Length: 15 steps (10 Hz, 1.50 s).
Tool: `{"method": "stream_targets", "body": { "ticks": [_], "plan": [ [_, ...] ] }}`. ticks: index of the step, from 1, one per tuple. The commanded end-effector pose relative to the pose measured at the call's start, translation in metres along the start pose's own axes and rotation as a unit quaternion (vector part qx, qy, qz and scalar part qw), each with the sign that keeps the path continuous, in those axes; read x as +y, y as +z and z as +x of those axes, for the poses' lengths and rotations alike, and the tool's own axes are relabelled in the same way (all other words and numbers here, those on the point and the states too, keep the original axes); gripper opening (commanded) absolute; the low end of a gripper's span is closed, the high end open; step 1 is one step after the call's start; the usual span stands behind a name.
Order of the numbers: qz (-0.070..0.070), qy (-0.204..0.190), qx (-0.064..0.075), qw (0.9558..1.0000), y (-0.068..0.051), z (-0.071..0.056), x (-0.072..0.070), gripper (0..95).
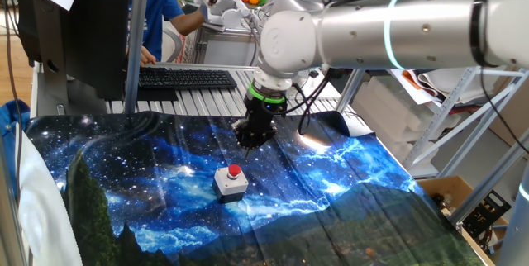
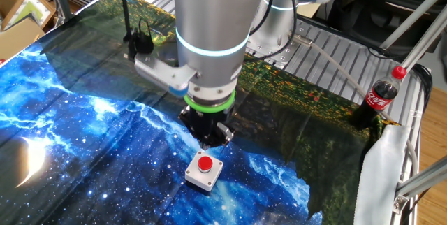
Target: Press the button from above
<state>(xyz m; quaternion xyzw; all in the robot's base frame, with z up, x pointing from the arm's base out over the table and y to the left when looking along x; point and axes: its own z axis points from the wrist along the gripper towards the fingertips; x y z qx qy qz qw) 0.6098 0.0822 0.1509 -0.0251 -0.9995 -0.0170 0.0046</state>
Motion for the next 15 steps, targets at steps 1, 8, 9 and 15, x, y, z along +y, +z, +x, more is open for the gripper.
{"method": "stream_targets", "body": {
  "ticks": [1,8,9,15],
  "plan": [
    [0.001,0.001,-0.002,1.0,0.003,0.0,0.001,0.0],
    [0.001,0.007,-0.004,1.0,0.014,-0.007,0.006,0.0],
    [0.001,0.008,-0.004,1.0,0.015,-0.009,0.007,0.0],
    [0.002,0.012,-0.005,0.9999,0.029,-0.015,0.011,0.0]
  ]
}}
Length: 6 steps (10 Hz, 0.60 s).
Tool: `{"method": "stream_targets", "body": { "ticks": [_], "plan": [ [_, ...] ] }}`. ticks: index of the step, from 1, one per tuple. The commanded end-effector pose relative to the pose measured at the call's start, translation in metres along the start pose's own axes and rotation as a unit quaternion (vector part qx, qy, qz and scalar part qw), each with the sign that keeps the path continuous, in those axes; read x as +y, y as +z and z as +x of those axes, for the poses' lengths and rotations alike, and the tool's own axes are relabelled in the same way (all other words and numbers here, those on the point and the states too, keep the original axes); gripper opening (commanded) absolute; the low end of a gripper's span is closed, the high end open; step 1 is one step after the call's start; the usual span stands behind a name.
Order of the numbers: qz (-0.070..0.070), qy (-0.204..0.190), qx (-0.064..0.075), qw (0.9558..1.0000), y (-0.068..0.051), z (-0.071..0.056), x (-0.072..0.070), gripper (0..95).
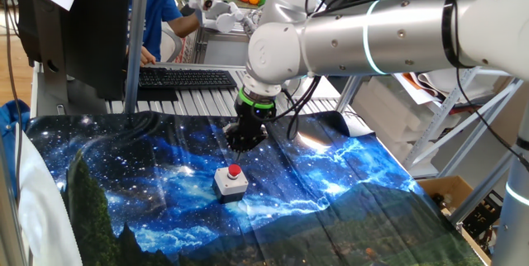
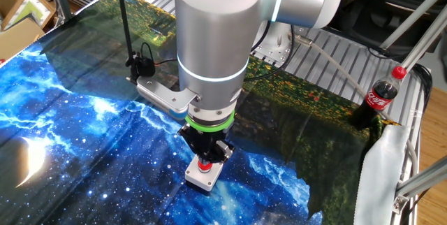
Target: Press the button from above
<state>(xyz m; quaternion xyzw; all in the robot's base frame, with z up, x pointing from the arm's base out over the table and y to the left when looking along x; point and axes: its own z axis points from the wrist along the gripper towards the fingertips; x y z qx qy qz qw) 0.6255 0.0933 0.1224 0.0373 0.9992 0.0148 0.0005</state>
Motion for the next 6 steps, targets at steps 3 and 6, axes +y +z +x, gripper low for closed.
{"method": "stream_targets", "body": {
  "ticks": [3,6],
  "plan": [
    [0.003,0.003,0.001,1.0,0.0035,-0.0002,0.0005,0.0],
    [0.006,0.004,0.0,1.0,0.0073,-0.0006,0.0009,0.0]
  ]
}}
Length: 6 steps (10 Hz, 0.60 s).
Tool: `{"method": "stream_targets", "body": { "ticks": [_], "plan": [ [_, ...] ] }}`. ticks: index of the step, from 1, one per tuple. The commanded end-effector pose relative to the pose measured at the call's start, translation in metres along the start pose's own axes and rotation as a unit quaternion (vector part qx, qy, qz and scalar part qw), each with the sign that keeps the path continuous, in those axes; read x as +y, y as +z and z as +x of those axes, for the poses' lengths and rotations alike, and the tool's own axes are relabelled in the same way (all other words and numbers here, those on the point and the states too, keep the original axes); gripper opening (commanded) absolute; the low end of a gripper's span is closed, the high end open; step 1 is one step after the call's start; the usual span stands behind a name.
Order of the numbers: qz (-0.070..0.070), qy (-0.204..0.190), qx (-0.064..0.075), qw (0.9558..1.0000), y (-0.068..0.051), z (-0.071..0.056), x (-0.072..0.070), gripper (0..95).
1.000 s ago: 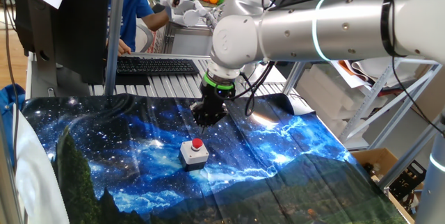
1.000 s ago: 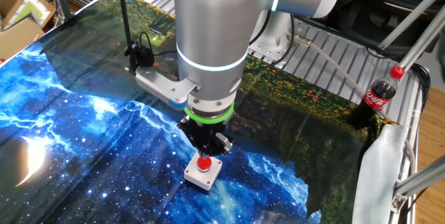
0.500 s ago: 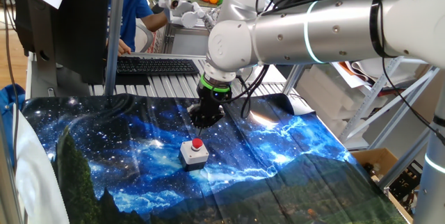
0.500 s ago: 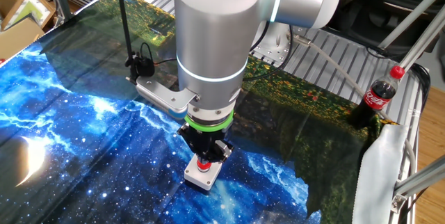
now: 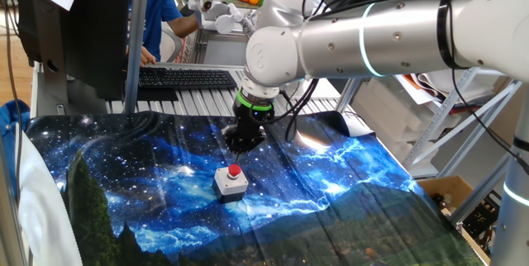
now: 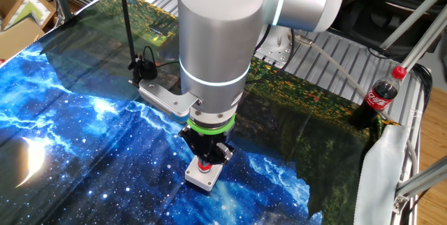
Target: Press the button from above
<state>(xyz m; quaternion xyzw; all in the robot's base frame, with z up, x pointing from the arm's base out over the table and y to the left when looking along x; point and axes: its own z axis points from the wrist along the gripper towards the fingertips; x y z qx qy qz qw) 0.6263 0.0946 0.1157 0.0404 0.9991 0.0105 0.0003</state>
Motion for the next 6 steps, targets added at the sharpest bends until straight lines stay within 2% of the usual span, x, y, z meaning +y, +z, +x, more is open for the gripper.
{"method": "stream_targets", "body": {
  "ticks": [1,6],
  "plan": [
    [0.002,0.002,0.0,1.0,0.0026,0.0001,0.0,0.0],
    [0.004,0.004,-0.002,1.0,0.0118,0.0014,-0.0013,0.0]
  ]
}}
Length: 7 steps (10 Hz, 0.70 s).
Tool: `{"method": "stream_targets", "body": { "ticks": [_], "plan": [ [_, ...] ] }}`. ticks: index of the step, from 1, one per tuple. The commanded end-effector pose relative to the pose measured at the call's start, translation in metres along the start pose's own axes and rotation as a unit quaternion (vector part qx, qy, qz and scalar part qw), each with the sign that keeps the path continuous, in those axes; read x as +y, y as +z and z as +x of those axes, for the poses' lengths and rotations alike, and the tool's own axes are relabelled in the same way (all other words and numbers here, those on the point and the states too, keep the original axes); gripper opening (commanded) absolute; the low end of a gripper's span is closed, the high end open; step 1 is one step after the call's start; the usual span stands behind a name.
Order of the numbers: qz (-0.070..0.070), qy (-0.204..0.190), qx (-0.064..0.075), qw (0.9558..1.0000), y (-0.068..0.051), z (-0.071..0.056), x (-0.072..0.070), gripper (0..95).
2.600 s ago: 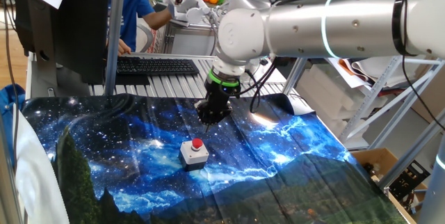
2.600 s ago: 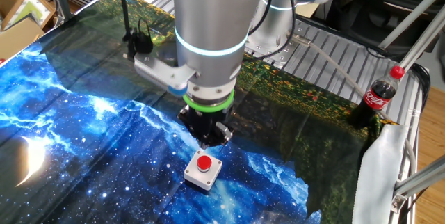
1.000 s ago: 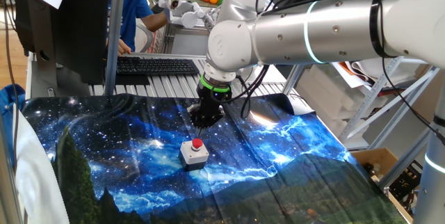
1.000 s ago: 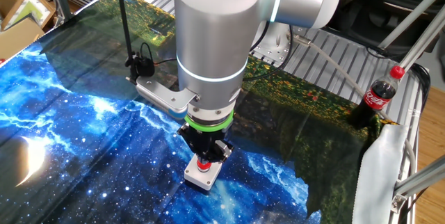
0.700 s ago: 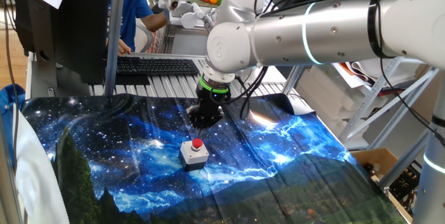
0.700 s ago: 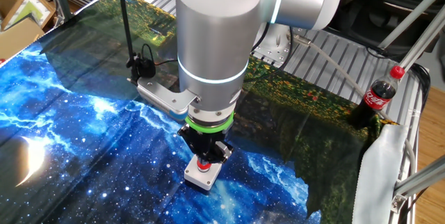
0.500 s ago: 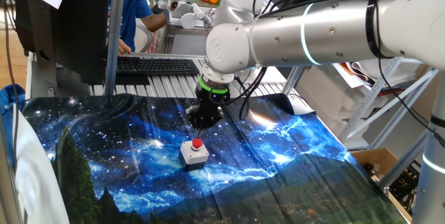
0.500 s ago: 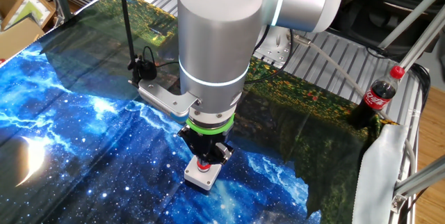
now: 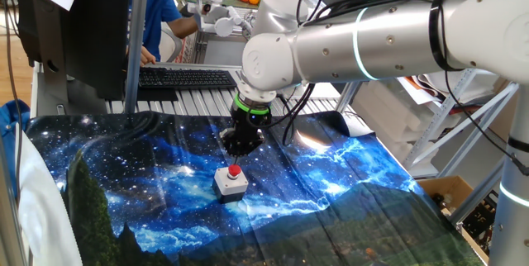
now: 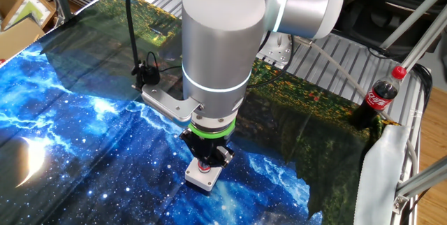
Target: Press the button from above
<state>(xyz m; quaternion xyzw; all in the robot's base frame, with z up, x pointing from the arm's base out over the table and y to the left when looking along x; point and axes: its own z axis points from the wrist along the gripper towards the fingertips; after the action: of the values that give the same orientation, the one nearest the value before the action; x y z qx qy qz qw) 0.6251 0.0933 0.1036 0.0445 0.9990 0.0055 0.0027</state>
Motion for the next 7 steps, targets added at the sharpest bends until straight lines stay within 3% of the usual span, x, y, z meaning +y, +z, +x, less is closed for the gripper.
{"method": "stream_targets", "body": {
  "ticks": [1,5,7],
  "plan": [
    [0.0,0.0,0.001,1.0,0.001,0.0,0.0,0.0],
    [-0.004,0.002,-0.002,1.0,0.014,0.001,-0.001,0.0],
    [-0.004,0.006,-0.002,1.0,0.013,0.002,-0.001,0.0]
  ]
}}
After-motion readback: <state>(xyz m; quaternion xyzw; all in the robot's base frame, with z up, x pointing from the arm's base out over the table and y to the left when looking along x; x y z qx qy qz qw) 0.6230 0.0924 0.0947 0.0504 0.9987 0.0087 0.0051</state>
